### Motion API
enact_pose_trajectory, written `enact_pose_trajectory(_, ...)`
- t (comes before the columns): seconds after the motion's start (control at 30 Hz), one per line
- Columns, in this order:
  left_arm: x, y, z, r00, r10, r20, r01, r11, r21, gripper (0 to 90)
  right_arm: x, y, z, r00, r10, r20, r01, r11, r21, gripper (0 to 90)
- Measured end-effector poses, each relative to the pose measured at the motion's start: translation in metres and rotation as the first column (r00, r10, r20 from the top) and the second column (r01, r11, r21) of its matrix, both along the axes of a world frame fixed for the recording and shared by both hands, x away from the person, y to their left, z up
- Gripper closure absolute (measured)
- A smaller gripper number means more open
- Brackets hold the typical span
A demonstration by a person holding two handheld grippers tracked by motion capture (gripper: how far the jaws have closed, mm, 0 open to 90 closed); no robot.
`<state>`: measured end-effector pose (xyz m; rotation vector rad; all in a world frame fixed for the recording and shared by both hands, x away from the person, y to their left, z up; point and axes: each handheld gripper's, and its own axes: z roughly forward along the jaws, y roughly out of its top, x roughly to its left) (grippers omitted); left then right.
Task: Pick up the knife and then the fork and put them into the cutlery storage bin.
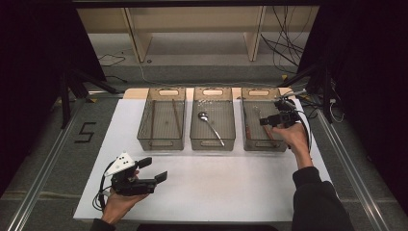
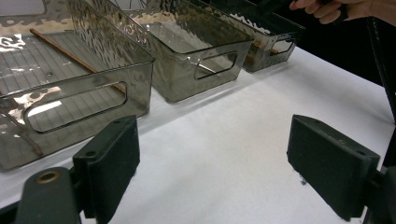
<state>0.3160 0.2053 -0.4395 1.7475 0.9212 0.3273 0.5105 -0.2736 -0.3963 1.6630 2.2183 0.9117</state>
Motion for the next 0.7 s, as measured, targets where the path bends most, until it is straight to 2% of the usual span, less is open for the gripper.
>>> enact_pose_trajectory(0.1,0.000,0.000,0.000,1.0000,-0.001,0.000,0.001,1.0000,0.000,16.7,-0.012,0.003,0.009,0.9962,0.026,0.083,-0.029,0.999,0.034,39.6)
enact_pose_trajectory(0.23,0.000,0.000,0.000,1.0000,0.000,0.000,0.000,1.0000,0.002,16.7,-0.038,0.008,0.020,0.9830,0.066,0.171,-0.086,0.990,0.113,32.6)
enact_pose_trajectory(0.43,0.000,0.000,0.000,1.0000,0.001,-0.002,-0.001,1.0000,-0.003,16.8,-0.091,0.021,0.017,0.9493,0.133,0.285,-0.180,0.973,0.145,25.4)
enact_pose_trajectory(0.53,0.000,0.000,0.000,1.0000,0.001,-0.004,-0.001,1.0000,-0.005,16.7,-0.118,0.028,0.010,0.9325,0.161,0.324,-0.218,0.965,0.148,22.7)
enact_pose_trajectory(0.7,0.001,0.000,0.001,1.0000,0.001,-0.004,-0.001,1.0000,-0.005,16.7,-0.151,0.035,-0.004,0.9213,0.171,0.349,-0.251,0.948,0.196,18.9)
